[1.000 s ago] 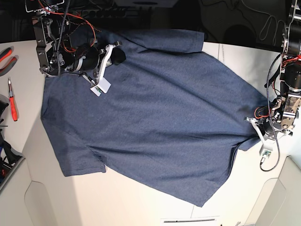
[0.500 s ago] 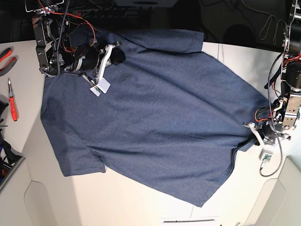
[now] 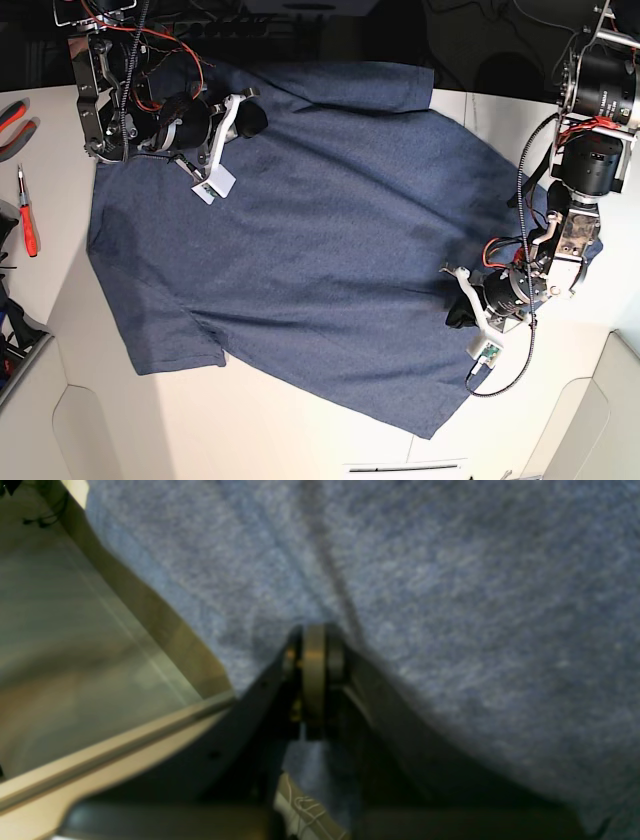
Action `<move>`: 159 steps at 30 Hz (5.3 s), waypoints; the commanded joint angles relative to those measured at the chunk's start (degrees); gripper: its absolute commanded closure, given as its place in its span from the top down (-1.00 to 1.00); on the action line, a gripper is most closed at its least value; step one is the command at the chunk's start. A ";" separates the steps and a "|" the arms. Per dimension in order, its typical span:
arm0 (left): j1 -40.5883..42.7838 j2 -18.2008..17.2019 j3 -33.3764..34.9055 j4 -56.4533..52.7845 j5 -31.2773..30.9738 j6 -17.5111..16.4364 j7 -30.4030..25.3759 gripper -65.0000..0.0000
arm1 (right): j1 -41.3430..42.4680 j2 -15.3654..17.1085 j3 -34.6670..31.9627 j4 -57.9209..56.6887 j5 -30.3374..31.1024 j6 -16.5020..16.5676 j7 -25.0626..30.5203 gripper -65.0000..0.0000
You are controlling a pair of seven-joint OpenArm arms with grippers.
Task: Layout the t-shirt on the table in an organized manner, then fold the t-shirt properly
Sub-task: 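Drag the pinched fabric with the left gripper to flatten the shirt, then grasp the shirt side edges with both grippers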
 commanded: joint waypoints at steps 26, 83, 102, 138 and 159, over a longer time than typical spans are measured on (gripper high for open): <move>-10.51 -8.41 -5.40 -11.61 -12.98 -10.66 -2.86 -1.00 | 0.31 0.61 0.33 0.39 -2.40 -0.48 -0.96 -1.00; -7.67 -0.07 -5.25 -5.90 0.07 -7.85 -5.88 -1.00 | -0.55 -5.99 31.52 13.64 -2.45 -15.52 12.83 -1.00; -7.56 1.79 -5.18 -5.90 2.62 1.07 -3.48 -1.00 | -5.33 -7.19 32.20 13.16 -8.76 -13.62 19.34 -1.00; -10.86 1.29 0.37 -22.62 10.03 17.81 1.42 -1.00 | 35.54 -2.99 14.53 -38.73 -35.91 -21.77 38.73 -1.00; -9.66 -0.31 0.37 -22.62 9.79 19.26 0.63 -1.00 | 31.63 4.07 14.53 -26.05 -10.80 -7.67 27.67 -1.00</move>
